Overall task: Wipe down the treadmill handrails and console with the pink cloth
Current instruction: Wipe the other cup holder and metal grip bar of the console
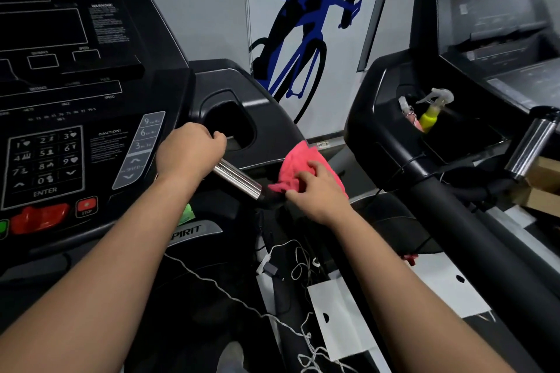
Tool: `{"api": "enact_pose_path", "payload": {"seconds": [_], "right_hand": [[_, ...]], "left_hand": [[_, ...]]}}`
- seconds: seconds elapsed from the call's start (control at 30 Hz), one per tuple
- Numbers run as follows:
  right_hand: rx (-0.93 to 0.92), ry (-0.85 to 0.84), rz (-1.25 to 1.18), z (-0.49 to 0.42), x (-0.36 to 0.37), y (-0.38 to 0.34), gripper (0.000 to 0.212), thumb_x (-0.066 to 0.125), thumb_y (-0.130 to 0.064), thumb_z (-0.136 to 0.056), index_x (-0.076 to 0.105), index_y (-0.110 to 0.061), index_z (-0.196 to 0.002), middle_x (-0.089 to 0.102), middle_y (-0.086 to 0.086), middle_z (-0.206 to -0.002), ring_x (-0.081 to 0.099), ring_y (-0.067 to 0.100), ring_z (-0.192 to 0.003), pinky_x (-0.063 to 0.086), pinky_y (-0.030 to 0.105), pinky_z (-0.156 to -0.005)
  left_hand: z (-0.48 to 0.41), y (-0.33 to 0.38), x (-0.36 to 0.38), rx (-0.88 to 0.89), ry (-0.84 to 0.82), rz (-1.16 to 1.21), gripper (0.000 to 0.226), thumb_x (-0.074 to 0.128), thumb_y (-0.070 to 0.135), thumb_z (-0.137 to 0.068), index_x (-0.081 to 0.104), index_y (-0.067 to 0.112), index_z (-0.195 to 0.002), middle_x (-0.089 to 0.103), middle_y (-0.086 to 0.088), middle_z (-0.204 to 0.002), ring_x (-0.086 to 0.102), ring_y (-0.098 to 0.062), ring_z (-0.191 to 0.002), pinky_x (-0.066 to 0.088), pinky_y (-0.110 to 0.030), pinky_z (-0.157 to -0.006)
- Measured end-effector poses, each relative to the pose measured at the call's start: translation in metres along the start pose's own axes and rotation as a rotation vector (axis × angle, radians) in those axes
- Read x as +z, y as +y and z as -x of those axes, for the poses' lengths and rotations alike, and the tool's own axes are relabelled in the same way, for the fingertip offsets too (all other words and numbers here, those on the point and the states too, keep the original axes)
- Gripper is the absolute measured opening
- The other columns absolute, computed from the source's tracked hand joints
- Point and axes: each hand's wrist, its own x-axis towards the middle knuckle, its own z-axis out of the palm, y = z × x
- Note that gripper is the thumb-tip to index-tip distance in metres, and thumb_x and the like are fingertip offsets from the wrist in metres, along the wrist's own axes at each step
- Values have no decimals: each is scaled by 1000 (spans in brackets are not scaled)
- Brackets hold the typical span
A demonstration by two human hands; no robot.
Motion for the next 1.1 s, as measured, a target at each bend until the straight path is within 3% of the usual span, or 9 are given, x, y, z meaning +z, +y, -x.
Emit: {"api": "enact_pose_path", "payload": {"seconds": [0.13,0.23,0.37,0.47,0.57,0.77,0.93,1.03,1.1], "right_hand": [[12,120,74,-2,15,-5,54,47,-61,-89,62,-12,-107,33,6,-143,36,34,-128,34,49,-104],[61,115,139,-17,16,-14,53,53,-51,-90,43,-10,-123,30,11,-139,41,39,-122,36,53,-97],[205,65,-83,-40,4,-20,82,74,-40,-77,24,-10,-135,29,11,-132,49,37,-118,39,53,-99],[274,37,-141,-45,2,-16,94,76,-42,-73,18,-10,-140,30,13,-135,49,34,-121,41,49,-101],[310,-17,21,-37,6,-9,101,68,-51,-79,9,-7,-148,38,17,-139,43,34,-128,38,44,-102],[311,-41,299,-24,18,-4,93,62,-36,-88,2,1,-149,38,23,-141,42,38,-127,40,49,-100],[412,-93,143,-50,8,-24,86,68,-23,-81,16,5,-144,40,19,-140,41,38,-129,39,51,-103],[182,-136,99,-54,-9,-18,57,59,-29,-89,42,2,-133,49,18,-131,51,36,-119,44,40,-95],[79,-221,3,-47,-25,-7,44,45,-29,-99,49,-1,-132,50,18,-133,47,32,-123,34,30,-97]], "left_hand": [[0,0,1,-3,-12,3,41,45,31,-91,56,7,-59,54,-6,-55,51,-25,-55,32,-26,-49],[-1,-1,0,-10,-7,9,41,45,31,-90,53,8,-56,51,-5,-53,49,-25,-53,31,-26,-48],[-1,-1,1,-10,-13,18,41,45,30,-90,50,8,-55,49,-5,-52,48,-25,-52,32,-26,-48],[-1,0,0,-14,-18,18,40,45,30,-90,50,8,-56,48,-5,-52,47,-24,-52,31,-26,-48],[0,-1,0,-15,-28,20,39,46,30,-89,51,8,-57,50,-5,-53,49,-25,-53,33,-26,-49],[-5,-1,1,-31,-38,4,40,47,32,-88,49,10,-55,51,-4,-54,51,-25,-56,31,-26,-50],[-5,0,2,-42,-37,1,39,47,31,-88,48,10,-55,50,-4,-54,50,-25,-56,31,-26,-50],[-5,0,1,-54,-32,16,39,47,30,-88,46,10,-54,48,-4,-53,48,-24,-53,30,-26,-49],[-3,0,0,-60,-36,18,38,47,30,-87,47,10,-55,49,-4,-54,48,-24,-53,30,-26,-49]]}}
